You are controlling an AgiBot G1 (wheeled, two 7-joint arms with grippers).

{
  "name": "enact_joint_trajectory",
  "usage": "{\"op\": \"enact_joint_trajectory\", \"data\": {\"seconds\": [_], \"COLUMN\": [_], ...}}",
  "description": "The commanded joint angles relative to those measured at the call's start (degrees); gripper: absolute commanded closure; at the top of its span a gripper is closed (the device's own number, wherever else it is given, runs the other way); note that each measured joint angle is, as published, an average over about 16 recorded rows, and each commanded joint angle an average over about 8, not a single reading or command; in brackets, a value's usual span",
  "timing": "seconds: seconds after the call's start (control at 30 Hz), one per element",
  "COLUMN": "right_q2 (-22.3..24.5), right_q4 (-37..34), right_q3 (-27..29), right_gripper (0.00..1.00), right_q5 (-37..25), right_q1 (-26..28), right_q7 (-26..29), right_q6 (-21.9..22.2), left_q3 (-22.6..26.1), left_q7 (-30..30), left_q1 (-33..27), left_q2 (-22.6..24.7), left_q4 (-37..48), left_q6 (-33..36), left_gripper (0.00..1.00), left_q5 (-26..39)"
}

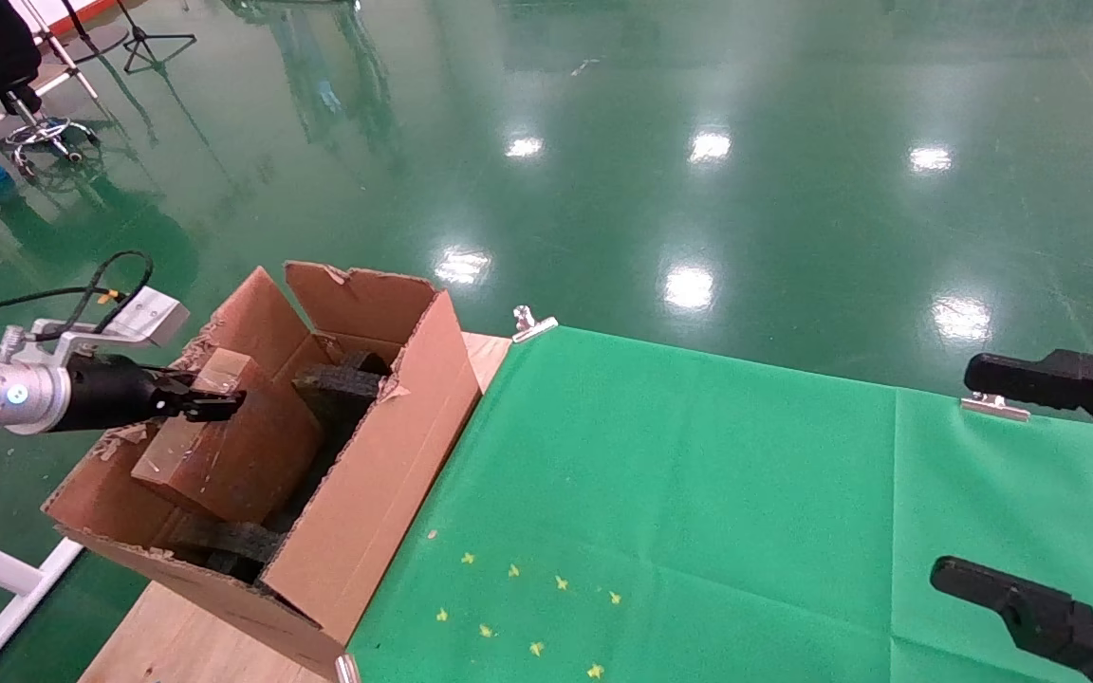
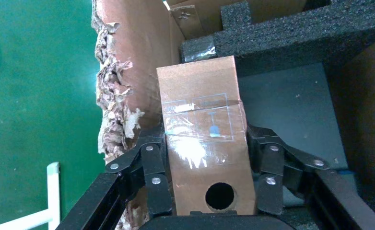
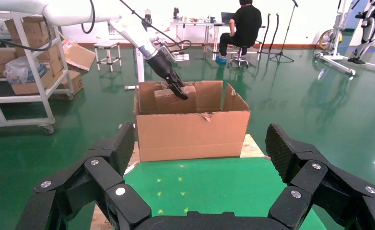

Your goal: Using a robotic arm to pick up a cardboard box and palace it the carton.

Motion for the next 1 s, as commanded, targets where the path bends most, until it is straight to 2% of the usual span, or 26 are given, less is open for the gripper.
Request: {"op": "enact_joint_trajectory", "data": {"seconds": [0.03,0.4,0.77,1.0], "right_q2": [0.0,0.0,0.0,0.0], "right_q4": [0.0,0.0,0.0,-0.01], "right_q3": [0.0,0.0,0.0,0.0], "right_gripper": [0.0,0.0,0.0,0.0], "right_q5": [0.0,0.0,0.0,0.0], "right_q1": [0.0,0.0,0.0,0.0], "right_q7": [0.0,0.0,0.0,0.0], "right_q6": [0.0,0.0,0.0,0.02], "left_q3": [0.02,-0.08,-3.24,-4.13], "left_q7": [-0.05,0.17,3.26,2.8], "left_q1": [0.0,-0.5,-3.44,-3.72], "left_q2": [-0.03,-0.18,-2.23,-3.27], "left_q4": [-0.14,-1.42,-12.2,-20.04], "left_q6": [0.04,1.17,14.98,18.09], "left_gripper": [0.0,0.0,0.0,0.0], "left_q5": [0.05,-0.22,-7.61,-9.85]}}
